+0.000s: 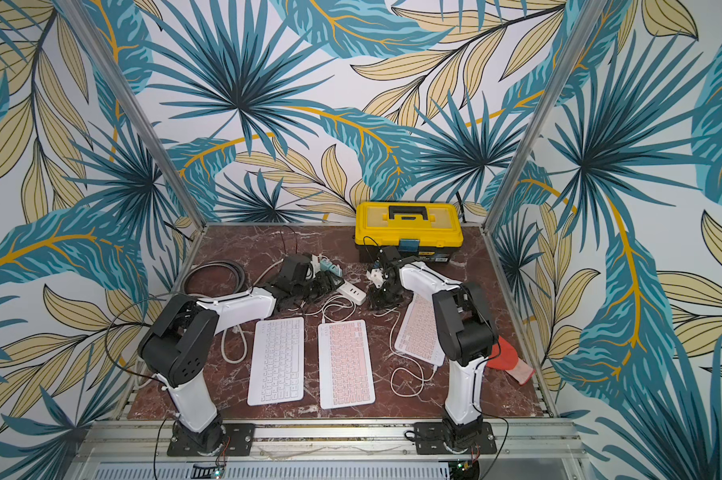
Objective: Unplug the wireless keyboard
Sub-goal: Place the plug at the center of the board, then pick up the plug from the center of the board.
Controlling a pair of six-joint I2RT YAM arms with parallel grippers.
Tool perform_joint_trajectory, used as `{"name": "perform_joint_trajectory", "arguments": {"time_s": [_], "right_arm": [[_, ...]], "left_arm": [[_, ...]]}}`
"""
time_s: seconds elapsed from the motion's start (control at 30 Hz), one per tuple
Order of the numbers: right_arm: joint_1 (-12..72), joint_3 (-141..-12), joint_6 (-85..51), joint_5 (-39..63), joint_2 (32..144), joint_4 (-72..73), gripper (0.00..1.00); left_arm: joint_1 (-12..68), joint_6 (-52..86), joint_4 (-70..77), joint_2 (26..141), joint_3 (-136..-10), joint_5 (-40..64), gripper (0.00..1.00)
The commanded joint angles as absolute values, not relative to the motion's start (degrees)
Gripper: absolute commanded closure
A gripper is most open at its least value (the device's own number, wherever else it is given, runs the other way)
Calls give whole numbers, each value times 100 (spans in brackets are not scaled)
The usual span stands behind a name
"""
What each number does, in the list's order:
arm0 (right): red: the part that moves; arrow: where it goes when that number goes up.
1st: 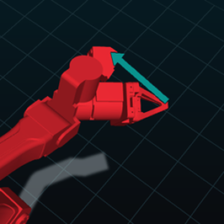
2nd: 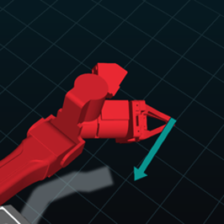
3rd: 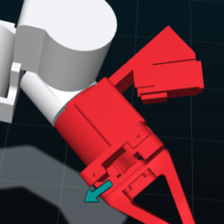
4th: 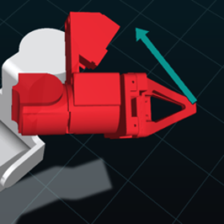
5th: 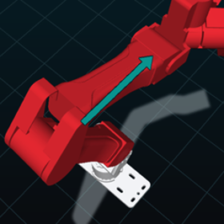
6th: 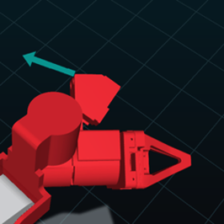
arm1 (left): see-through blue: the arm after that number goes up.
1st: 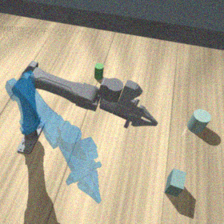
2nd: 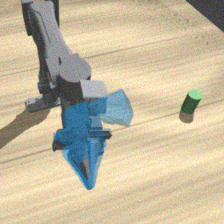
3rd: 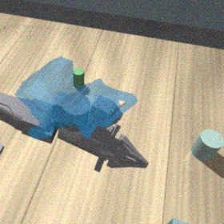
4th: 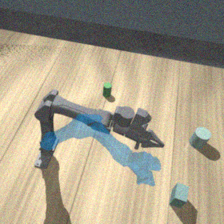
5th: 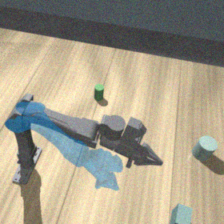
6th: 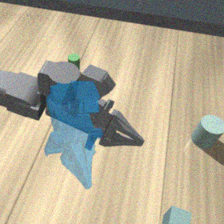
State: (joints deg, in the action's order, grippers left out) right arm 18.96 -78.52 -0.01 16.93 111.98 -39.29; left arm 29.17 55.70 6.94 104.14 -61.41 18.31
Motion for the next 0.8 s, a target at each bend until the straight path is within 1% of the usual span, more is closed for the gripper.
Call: {"name": "perform_joint_trajectory", "arguments": {"time_s": [0.0,0.33,0.4,0.47,0.63,0.77], "right_arm": [[1903,-7721,-26,1679,11224,-3979,55],[1897,-7923,-21,1671,11193,-4165,57],[1893,-7933,-19,1672,11171,-4162,61],[1898,-7937,-41,1732,11153,-4157,68],[1898,-7934,-52,1861,11127,-4157,79],[1873,-7968,0,2133,10979,-4122,84]], "left_arm": [[2909,5477,660,10490,-6126,1852,35],[2909,5493,659,10492,-6082,1833,35],[2907,5493,661,10485,-6078,1828,35],[2909,5488,664,10470,-6082,1835,35],[2909,5491,661,10437,-6073,1867,35],[2942,5384,668,10383,-6118,1989,36]]}}
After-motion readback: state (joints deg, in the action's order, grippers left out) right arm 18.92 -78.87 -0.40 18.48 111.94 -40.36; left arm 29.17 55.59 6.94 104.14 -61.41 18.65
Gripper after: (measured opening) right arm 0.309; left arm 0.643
